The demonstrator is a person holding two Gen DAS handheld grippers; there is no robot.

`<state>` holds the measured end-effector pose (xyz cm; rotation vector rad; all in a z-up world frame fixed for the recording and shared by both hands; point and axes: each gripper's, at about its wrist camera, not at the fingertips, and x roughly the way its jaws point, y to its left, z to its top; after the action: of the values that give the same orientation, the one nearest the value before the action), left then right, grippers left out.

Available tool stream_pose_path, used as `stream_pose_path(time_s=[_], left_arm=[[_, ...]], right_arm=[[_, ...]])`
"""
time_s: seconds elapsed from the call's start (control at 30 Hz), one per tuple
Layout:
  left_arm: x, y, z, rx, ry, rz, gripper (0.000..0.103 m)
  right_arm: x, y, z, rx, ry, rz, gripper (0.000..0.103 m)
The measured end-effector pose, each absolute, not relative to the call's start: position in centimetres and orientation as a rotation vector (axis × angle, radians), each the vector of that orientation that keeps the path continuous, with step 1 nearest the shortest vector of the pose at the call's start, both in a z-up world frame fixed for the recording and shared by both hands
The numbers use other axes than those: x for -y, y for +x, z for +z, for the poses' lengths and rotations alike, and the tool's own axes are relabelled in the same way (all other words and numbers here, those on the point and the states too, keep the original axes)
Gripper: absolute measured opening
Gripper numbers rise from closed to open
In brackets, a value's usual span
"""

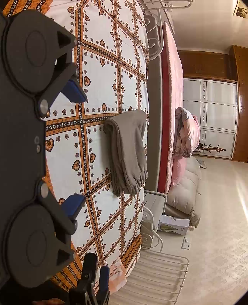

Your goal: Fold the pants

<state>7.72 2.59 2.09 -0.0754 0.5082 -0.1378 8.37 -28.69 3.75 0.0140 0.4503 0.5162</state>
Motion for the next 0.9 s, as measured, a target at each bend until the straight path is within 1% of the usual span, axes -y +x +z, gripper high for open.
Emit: stream_pose_path(time_s=[0.9], left_arm=[[-2.22,7.79,2.26,-0.500,-0.070,-0.147,0.097]], right_arm=[[29.01,8.44,3.66,-0.452,0.022,0.508,0.103]])
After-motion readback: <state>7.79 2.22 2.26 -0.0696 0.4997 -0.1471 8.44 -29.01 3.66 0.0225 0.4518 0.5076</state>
